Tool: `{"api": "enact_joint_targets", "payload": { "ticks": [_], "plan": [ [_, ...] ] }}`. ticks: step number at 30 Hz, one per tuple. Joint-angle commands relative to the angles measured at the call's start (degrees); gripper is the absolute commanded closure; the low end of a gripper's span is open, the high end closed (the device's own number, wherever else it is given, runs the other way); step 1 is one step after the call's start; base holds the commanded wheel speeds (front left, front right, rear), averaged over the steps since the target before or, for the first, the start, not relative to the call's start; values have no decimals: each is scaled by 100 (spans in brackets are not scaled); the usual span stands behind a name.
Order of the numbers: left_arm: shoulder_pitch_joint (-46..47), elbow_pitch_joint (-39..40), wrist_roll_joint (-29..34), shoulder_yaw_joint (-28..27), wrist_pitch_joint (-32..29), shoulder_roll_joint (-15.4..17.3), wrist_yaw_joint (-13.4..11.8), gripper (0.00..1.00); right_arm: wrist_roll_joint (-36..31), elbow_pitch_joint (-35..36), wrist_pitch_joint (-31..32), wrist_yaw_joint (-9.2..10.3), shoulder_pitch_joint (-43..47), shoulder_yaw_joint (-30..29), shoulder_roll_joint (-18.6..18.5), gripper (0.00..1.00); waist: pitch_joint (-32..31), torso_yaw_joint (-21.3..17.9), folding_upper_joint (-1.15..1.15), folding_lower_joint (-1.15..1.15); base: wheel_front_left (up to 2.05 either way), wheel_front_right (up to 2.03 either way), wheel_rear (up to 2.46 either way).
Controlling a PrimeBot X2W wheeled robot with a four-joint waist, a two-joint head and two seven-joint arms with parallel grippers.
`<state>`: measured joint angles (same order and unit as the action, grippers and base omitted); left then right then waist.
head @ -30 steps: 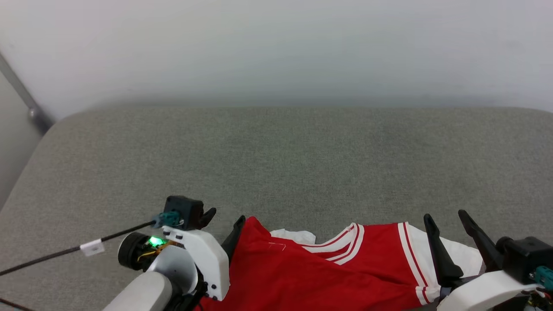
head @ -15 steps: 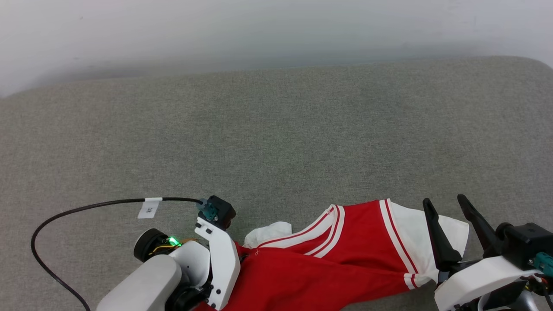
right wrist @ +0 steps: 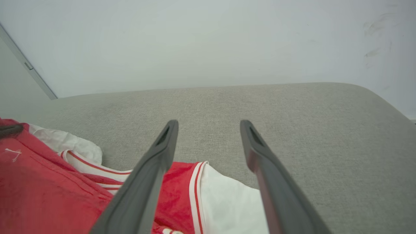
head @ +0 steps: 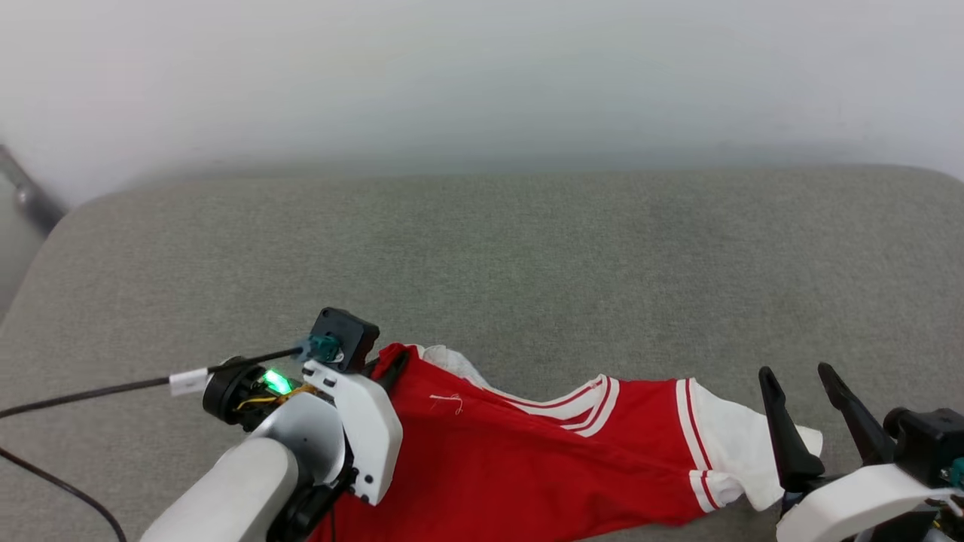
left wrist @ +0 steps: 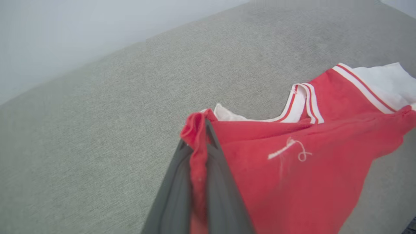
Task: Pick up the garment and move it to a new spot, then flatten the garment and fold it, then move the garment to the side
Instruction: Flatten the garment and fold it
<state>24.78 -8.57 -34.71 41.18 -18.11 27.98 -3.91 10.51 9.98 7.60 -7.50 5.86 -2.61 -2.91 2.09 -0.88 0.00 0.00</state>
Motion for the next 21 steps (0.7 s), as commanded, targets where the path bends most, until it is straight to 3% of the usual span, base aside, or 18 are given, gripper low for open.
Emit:
{"api": "enact_joint_targets", "payload": {
  "ticks": [1,9,17,18,19,21],
  "plan": [
    [-228,204,37,-50,82,82,-135,100,24,34,11,3,81,-42,4,0,-193,210,0,0,0,0,0],
    [-1439,1168,-51,18,96,370,-747,100,91,149,48,2,318,-155,5,0,-380,516,0,0,0,0,0],
    [-3006,1057,-910,-70,261,43,-1320,100,131,227,88,2,490,-91,5,0,-498,555,0,0,0,0,0],
    [-3118,977,-982,-81,313,-23,-1328,88,135,247,86,3,498,-80,5,0,-504,547,0,0,0,0,0],
    [-3226,820,-1049,-129,500,-140,-1345,0,142,280,96,3,530,-58,5,0,-525,533,0,0,0,0,0],
    [-3232,755,-1044,-145,594,-182,-1339,0,149,297,98,3,545,-57,4,0,-531,529,0,0,0,0,0]
  ]
}}
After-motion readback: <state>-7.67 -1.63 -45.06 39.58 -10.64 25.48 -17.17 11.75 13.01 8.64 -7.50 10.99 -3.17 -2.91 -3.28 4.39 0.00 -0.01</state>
